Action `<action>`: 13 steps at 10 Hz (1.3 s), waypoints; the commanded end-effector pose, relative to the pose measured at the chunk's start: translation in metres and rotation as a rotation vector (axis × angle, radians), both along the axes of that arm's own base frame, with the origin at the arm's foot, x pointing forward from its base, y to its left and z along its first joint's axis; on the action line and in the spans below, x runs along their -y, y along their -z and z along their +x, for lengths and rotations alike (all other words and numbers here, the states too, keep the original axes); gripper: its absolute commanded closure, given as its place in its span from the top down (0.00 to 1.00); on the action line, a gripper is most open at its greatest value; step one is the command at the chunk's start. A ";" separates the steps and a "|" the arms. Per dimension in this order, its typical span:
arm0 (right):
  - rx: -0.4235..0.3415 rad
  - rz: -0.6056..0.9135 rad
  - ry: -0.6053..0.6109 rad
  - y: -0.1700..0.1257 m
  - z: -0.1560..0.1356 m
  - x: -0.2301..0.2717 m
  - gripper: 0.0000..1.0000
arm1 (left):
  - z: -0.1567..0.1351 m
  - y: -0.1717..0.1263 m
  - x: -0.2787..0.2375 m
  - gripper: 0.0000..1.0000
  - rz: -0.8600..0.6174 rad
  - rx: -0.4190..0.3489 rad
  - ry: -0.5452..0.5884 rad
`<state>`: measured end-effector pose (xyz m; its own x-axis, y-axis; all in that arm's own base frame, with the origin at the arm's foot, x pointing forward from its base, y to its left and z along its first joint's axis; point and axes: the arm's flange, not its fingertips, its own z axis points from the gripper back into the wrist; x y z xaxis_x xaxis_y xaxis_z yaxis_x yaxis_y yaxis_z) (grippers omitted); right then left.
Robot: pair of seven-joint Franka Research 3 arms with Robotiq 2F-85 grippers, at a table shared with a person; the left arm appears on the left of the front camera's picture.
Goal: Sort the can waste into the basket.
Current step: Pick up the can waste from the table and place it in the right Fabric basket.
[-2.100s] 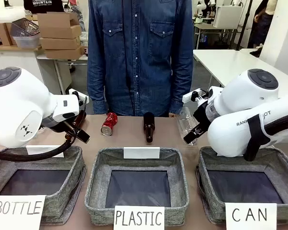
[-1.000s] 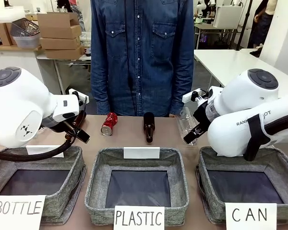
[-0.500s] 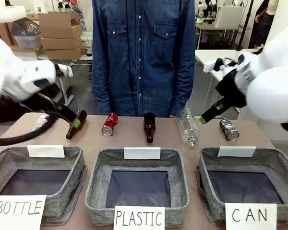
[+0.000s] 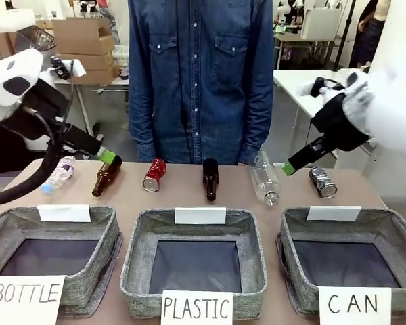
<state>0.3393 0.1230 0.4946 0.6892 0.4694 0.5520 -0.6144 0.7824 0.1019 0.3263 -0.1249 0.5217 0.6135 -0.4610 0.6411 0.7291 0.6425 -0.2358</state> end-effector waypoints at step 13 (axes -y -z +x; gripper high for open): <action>-0.504 0.998 0.227 -0.006 -0.033 0.171 1.00 | 0.003 0.056 -0.187 1.00 -0.915 -0.387 0.041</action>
<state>0.3042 -0.0417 0.4977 0.9618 -0.1753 0.2104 -0.1468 0.3187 0.9364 0.3279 0.0562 0.4648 0.8656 0.0683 0.4960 0.4905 0.0828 -0.8675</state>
